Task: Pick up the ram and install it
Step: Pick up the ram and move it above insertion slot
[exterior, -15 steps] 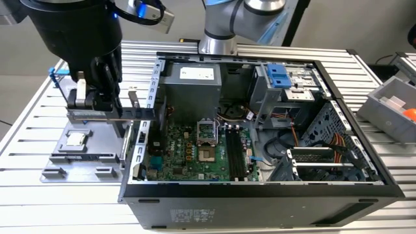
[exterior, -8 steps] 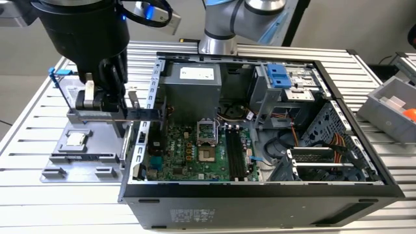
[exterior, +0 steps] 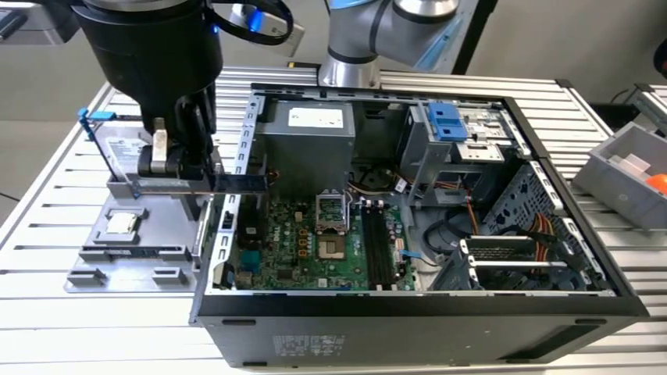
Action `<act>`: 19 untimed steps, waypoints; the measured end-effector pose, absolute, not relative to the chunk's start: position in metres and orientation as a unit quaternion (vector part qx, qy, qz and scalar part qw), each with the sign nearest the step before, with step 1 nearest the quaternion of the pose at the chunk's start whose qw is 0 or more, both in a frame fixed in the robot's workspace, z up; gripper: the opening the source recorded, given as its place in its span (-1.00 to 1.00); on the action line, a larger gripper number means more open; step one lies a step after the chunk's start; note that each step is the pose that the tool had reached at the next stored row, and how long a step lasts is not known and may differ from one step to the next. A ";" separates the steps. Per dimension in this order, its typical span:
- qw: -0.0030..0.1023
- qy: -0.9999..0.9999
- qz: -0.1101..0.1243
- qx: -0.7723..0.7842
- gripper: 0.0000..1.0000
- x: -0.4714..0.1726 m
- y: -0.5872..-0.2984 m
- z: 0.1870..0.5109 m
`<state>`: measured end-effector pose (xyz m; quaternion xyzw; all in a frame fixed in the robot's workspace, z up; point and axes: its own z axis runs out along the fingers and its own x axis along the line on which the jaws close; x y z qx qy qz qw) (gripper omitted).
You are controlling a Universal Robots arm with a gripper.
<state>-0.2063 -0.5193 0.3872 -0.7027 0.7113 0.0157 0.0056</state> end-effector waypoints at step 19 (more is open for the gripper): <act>0.006 0.711 0.016 -0.703 -1.00 -0.186 -0.519 0.387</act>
